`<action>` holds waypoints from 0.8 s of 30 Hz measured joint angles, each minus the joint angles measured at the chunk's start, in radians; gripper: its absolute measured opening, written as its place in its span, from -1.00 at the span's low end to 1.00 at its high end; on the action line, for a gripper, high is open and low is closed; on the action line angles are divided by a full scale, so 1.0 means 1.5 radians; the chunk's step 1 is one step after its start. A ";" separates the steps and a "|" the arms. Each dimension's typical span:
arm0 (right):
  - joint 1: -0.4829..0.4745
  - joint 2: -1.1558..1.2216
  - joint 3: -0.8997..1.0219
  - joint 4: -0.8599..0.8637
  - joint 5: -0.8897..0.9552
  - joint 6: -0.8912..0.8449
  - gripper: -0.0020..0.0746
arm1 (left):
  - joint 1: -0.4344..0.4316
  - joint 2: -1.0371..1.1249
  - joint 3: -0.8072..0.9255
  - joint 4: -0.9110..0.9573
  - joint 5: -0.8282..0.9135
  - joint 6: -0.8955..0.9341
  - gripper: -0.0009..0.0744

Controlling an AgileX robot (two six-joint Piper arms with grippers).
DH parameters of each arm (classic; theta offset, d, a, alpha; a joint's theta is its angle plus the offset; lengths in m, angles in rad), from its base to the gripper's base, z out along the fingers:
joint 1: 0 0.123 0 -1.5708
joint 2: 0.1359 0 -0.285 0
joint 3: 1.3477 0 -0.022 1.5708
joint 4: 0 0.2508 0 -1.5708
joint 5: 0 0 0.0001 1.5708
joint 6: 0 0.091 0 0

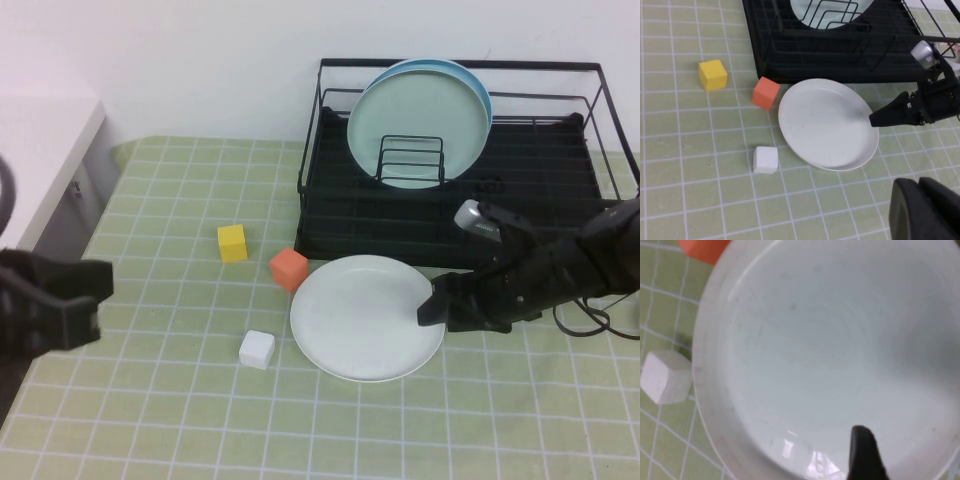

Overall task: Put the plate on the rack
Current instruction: Pick up the plate from the table

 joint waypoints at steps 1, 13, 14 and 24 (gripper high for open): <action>0.000 0.001 0.000 -0.004 -0.001 0.001 0.08 | 0.000 -0.006 0.003 0.000 0.002 -0.003 -0.98; 0.000 0.035 -0.005 0.000 0.002 0.022 0.06 | 0.000 -0.019 0.016 0.003 0.026 -0.026 -0.98; 0.000 0.035 -0.005 0.000 0.002 0.022 0.03 | 0.000 -0.019 0.016 0.003 0.027 -0.027 -0.98; 0.000 0.036 -0.005 0.002 -0.001 0.022 -0.44 | 0.000 -0.019 0.016 -0.010 0.036 -0.031 -0.98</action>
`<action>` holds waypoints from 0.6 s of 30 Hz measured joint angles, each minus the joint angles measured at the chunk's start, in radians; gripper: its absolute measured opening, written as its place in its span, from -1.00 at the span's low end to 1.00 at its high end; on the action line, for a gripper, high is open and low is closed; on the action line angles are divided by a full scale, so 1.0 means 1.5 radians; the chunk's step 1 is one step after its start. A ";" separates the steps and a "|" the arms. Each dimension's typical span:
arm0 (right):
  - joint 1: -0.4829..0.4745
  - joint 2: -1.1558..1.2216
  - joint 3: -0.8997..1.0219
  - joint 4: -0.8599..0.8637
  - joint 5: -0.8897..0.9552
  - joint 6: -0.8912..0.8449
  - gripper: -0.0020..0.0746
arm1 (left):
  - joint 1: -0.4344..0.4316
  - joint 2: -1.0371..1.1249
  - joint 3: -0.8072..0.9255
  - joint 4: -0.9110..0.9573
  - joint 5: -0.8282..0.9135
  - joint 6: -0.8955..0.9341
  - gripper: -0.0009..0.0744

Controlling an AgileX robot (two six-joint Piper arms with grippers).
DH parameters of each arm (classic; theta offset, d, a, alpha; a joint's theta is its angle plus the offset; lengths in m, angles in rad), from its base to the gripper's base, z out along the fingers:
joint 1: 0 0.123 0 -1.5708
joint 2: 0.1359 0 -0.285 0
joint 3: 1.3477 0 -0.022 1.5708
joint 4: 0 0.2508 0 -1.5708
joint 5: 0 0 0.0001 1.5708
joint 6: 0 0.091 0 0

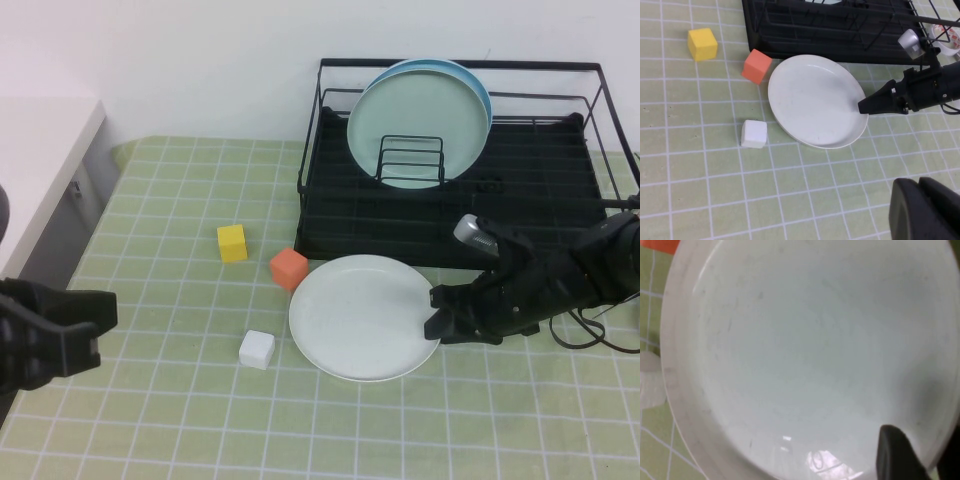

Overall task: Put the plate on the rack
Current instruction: Pick up the plate from the table

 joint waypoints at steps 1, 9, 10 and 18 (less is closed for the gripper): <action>0.000 0.000 0.000 0.000 0.000 0.000 -0.45 | 0.000 0.000 0.000 -0.002 0.000 0.000 -0.98; 0.001 0.000 0.000 0.015 -0.001 -0.003 -0.09 | 0.000 0.000 0.000 -0.004 0.000 0.000 -0.98; 0.001 0.000 0.000 0.020 -0.001 -0.004 -0.06 | 0.000 0.000 0.000 -0.004 0.000 0.000 -0.98; 0.012 0.000 -0.010 0.052 -0.009 -0.038 -0.05 | 0.000 0.000 0.000 -0.002 0.016 0.000 -0.98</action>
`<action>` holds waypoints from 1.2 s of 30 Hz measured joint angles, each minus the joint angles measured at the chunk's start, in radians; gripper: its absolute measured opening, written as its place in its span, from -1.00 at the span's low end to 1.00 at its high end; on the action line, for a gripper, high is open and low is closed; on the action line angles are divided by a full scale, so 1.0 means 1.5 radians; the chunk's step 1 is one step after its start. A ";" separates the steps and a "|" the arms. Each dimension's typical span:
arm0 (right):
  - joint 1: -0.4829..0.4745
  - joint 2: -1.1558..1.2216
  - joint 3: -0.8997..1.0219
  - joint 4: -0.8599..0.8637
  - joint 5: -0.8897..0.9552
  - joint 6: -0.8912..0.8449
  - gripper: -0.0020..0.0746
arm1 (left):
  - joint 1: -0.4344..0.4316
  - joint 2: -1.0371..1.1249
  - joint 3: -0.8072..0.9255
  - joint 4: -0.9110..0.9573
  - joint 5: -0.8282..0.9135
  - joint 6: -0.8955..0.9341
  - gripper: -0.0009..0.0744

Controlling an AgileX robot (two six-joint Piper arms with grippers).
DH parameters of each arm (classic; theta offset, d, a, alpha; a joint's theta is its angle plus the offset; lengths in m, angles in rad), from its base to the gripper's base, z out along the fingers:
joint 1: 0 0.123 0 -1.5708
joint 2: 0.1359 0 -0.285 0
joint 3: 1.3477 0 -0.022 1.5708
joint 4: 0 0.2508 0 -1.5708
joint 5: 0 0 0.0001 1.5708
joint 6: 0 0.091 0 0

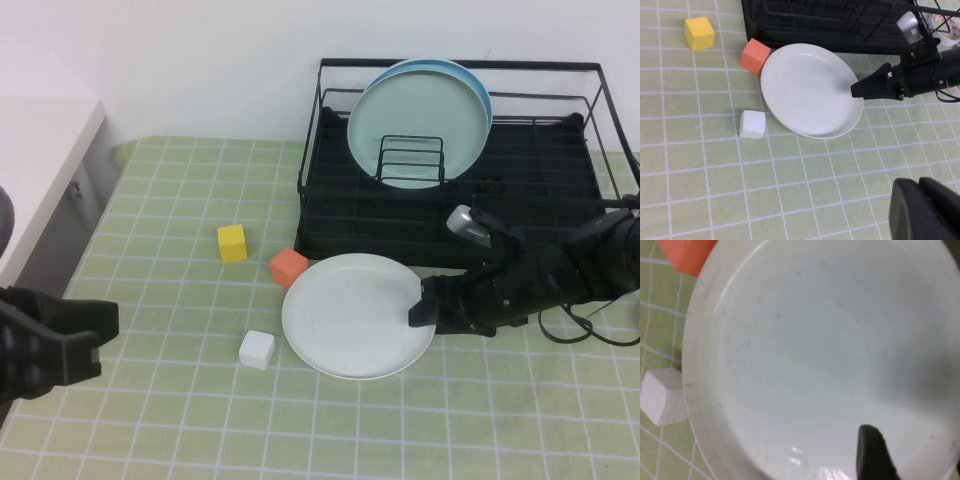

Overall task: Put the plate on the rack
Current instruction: Pick up the plate from the table

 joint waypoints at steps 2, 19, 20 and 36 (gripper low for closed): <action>0.003 0.000 -0.002 0.001 -0.003 -0.004 -0.05 | 0.000 0.000 0.000 0.000 0.000 0.000 -0.98; 0.006 0.034 -0.014 0.038 -0.003 -0.013 -0.29 | 0.000 0.000 0.000 -0.018 0.027 -0.003 -0.98; 0.005 0.035 -0.014 0.044 -0.003 -0.013 -0.38 | 0.000 0.000 0.000 -0.018 0.028 -0.004 -0.98; 0.006 -0.029 -0.013 -0.065 0.096 -0.001 -0.91 | 0.000 0.000 0.000 -0.107 0.022 -0.013 -0.95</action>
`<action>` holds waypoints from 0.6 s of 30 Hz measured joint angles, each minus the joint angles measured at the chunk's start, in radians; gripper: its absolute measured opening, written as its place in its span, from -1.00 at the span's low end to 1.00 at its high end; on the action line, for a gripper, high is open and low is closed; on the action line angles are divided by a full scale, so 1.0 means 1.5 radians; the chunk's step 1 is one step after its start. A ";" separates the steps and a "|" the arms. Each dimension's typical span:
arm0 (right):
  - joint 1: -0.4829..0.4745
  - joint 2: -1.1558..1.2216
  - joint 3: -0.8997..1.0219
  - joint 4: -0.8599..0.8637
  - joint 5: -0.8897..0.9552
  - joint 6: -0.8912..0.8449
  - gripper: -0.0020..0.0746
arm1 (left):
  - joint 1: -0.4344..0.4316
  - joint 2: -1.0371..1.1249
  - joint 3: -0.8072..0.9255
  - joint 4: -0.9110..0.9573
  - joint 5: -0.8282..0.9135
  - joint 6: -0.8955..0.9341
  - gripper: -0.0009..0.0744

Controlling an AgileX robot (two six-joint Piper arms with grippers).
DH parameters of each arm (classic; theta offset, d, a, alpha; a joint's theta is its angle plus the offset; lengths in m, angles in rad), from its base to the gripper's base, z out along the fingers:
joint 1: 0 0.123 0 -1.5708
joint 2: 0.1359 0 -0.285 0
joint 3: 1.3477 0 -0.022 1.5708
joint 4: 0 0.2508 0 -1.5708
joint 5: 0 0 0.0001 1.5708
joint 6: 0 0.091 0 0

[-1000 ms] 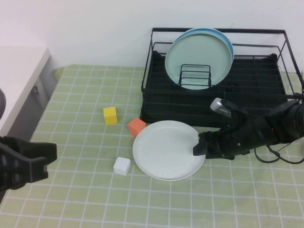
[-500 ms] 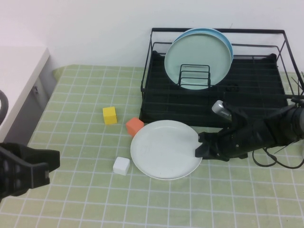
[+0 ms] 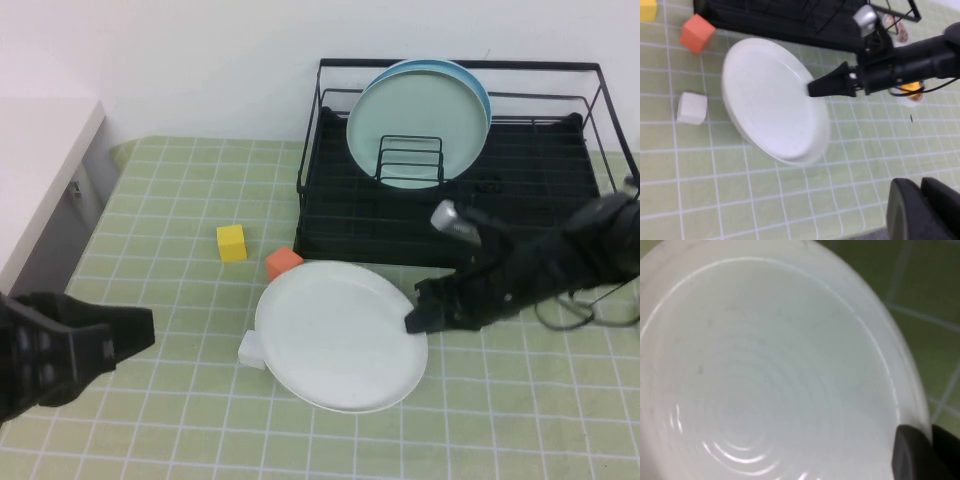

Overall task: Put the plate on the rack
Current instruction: Pick up the plate from the table, then hand over the plate

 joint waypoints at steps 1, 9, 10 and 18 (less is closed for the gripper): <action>0.000 -0.023 0.000 -0.019 0.009 0.000 -0.91 | 0.000 0.000 0.000 -0.002 -0.006 0.000 -0.91; 0.007 -0.217 0.001 -0.049 0.050 -0.016 -0.91 | 0.000 0.039 0.000 -0.010 -0.058 0.000 0.22; 0.010 -0.236 0.001 -0.049 0.053 -0.019 -0.91 | 0.000 0.053 0.000 -0.016 -0.061 0.000 0.36; 0.042 -0.337 0.002 -0.049 0.073 -0.027 -0.91 | 0.000 0.173 0.000 -0.126 -0.104 0.072 0.52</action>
